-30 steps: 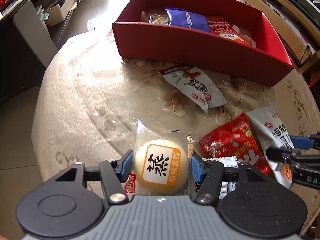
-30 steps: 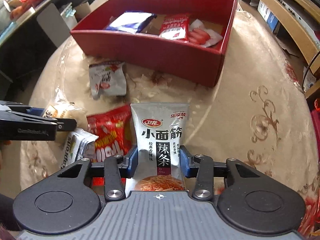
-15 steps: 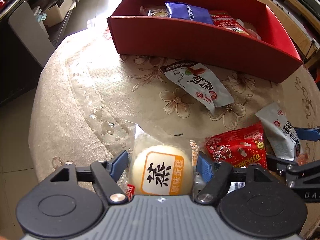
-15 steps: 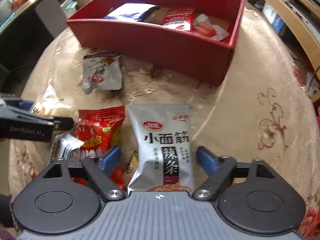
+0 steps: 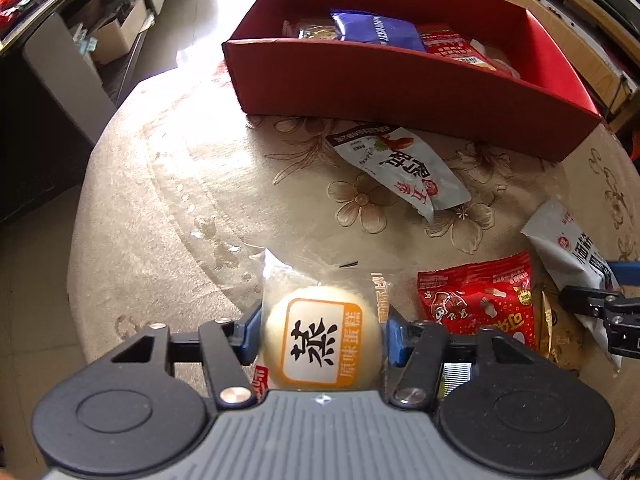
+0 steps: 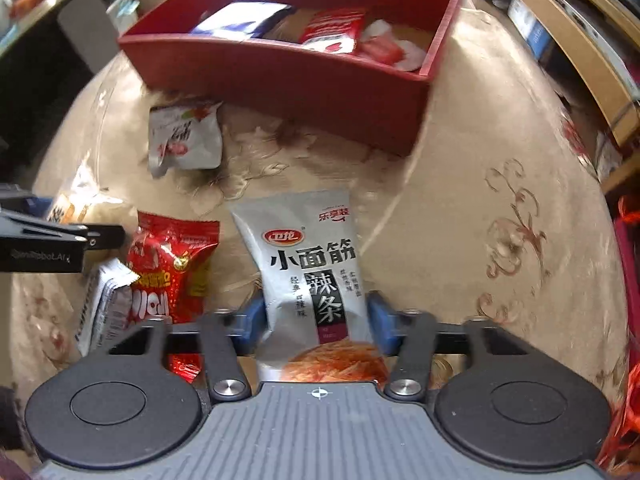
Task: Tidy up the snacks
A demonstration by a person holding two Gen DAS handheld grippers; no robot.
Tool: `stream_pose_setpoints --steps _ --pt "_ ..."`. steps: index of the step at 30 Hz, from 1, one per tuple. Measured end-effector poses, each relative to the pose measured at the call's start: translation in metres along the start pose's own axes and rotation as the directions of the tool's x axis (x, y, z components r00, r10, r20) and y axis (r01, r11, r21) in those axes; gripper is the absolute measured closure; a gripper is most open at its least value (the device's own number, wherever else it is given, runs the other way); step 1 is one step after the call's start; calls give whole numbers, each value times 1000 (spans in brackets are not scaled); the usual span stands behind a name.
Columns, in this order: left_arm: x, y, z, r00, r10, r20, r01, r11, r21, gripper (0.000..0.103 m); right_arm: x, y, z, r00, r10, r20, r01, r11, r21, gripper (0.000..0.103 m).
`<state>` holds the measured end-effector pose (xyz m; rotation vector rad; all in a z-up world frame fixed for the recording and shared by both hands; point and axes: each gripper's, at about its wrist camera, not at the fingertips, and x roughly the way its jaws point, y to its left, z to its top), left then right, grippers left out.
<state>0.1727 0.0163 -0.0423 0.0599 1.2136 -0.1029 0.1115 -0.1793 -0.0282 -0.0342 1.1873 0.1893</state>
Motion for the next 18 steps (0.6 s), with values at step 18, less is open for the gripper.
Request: stream_pose_setpoints --steps 18 --pt "-39 -12 11 995 -30 91 32 999 -14 51 -51 14 3 984 -47 171 49 999 -8 51"
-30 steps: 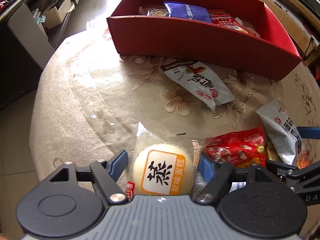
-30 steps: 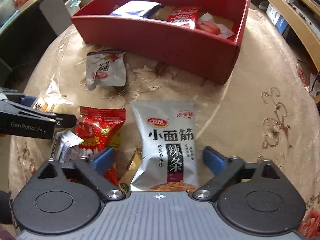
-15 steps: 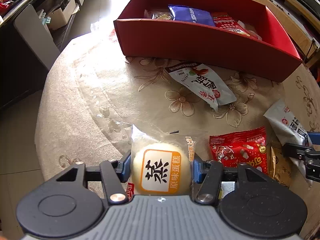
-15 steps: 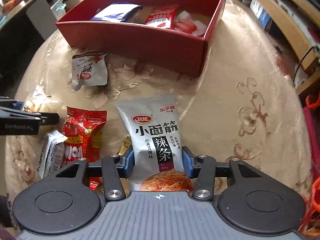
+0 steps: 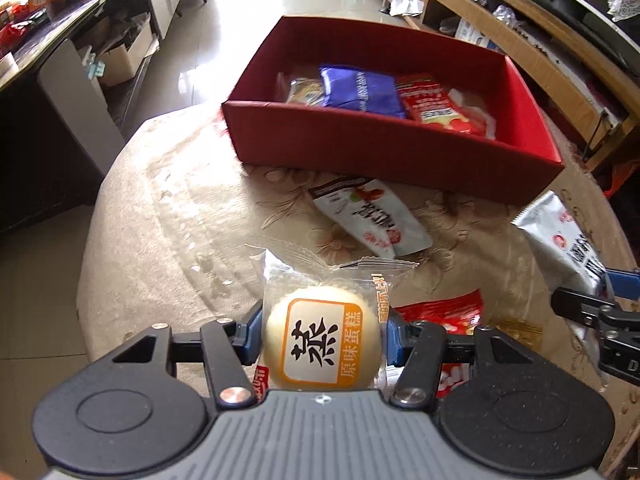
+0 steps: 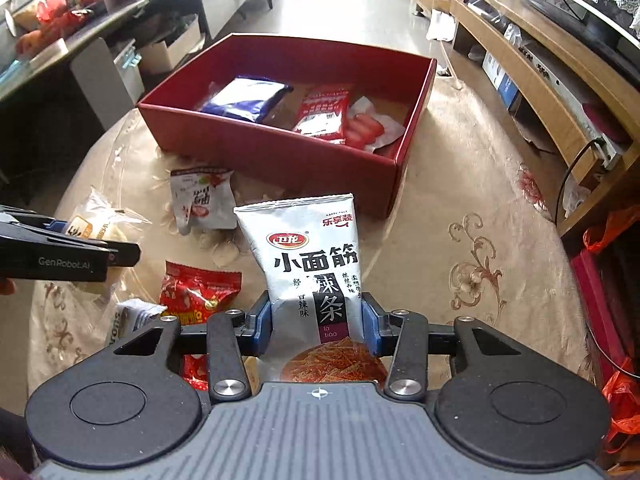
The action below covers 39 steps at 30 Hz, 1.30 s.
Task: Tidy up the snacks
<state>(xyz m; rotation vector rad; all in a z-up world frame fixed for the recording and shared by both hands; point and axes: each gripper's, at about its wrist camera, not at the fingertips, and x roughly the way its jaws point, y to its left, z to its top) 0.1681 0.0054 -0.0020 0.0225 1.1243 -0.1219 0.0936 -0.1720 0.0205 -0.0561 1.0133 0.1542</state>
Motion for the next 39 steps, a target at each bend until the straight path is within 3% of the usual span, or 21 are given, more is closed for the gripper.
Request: stream_pose_setpoints --steps 13,39 --pt "-14 -23 12 998 -2 60 0 1000 30 51 -7 5 16 998 -19 63 20 1000 -12 51" --pt "-34 -49 58 983 -24 183 24 1000 4 51 -23 -2 48 981 -28 193 20 999 47 51"
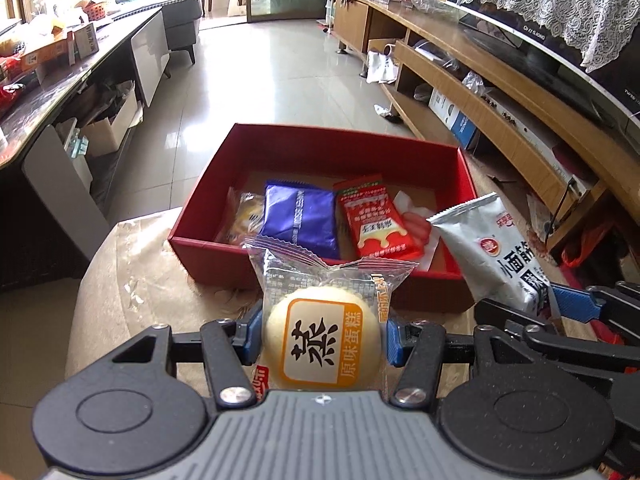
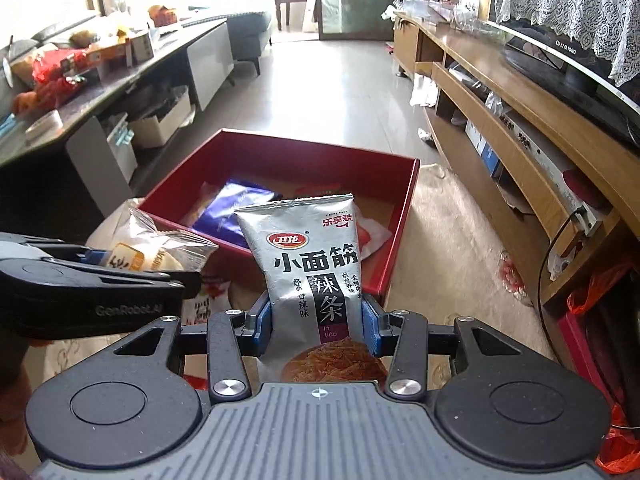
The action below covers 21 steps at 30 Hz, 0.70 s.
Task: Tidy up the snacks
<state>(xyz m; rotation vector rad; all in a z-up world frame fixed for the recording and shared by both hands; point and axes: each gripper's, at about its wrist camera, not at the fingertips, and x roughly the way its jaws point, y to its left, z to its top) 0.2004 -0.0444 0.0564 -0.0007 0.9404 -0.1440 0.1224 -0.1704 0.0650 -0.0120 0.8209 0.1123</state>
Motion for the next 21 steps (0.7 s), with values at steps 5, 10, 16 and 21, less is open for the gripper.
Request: stream_pose_setpoints --steps 5,10,16,21 --pt "0 -2 8 1000 10 20 -10 1000 2 51 1 0 6 1000 -19 19 19 1000 2 51" --pt "0 -3 17 999 19 42 -19 1000 0 51 2 -3 13 999 -26 36 25 999 20 51" --pt "2 -7 26 997 41 69 -42 999 19 51 5 -5 20 998 -34 47 33 999 36 51" --pt "7 -7 35 996 46 75 -47 999 13 51 10 -8 27 998 -37 53 34 998 44 51"
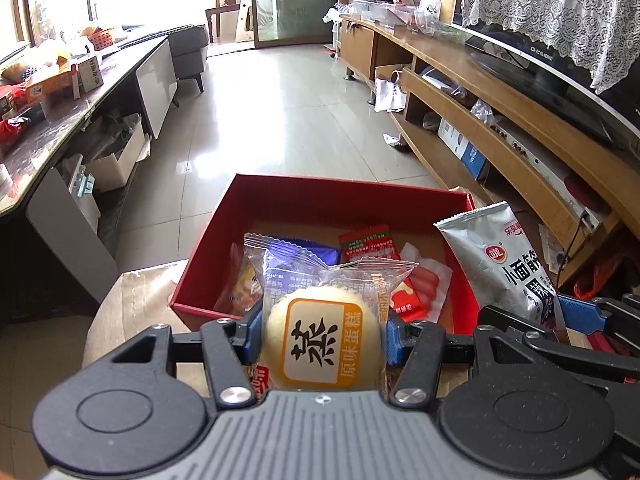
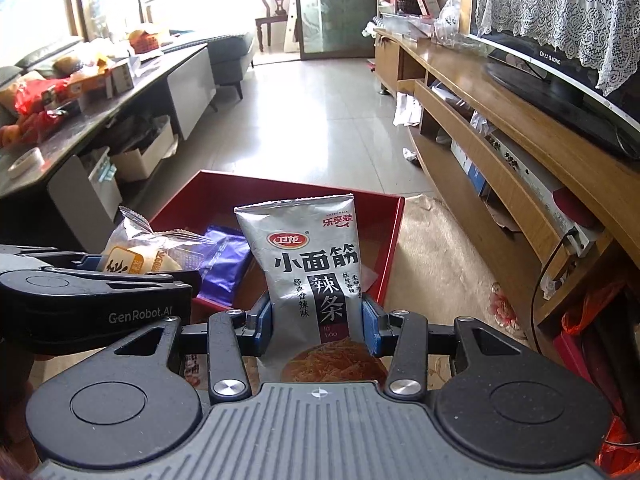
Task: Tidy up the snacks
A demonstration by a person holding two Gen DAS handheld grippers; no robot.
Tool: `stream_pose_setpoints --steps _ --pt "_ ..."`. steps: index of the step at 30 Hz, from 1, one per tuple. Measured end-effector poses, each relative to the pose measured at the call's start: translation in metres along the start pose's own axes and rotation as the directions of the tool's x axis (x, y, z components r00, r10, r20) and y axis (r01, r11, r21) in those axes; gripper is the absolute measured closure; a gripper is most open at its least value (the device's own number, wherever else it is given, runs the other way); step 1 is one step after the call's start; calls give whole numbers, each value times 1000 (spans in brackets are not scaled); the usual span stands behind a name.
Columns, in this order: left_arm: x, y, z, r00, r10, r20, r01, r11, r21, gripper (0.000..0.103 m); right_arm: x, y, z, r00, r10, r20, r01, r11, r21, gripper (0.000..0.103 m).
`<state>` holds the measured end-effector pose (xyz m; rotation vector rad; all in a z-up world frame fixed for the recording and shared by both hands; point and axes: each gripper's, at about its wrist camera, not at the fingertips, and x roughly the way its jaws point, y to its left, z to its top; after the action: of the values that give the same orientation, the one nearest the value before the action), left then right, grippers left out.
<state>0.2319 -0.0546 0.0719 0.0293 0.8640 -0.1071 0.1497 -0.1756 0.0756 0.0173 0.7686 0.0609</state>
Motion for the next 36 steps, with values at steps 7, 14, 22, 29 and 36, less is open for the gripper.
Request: stream_pose_setpoints --steps 7,14,22,29,36 --pt "13 -2 11 1000 17 4 -17 1000 2 52 11 -1 9 1000 -8 1 8 1000 -5 51" --pt "27 -1 22 1000 25 9 -25 1000 -6 52 24 -1 20 1000 -20 5 20 1000 -14 53" --pt "45 0 29 999 37 4 -37 999 -5 53 41 -3 25 1000 -16 -3 16 1000 -12 54" --pt "68 3 33 999 38 -14 -39 999 -21 53 60 -4 27 1000 -2 -21 2 1000 5 54" --pt "95 9 31 997 54 -46 -56 998 -36 54 85 -3 24 999 20 -44 -19 1000 17 55"
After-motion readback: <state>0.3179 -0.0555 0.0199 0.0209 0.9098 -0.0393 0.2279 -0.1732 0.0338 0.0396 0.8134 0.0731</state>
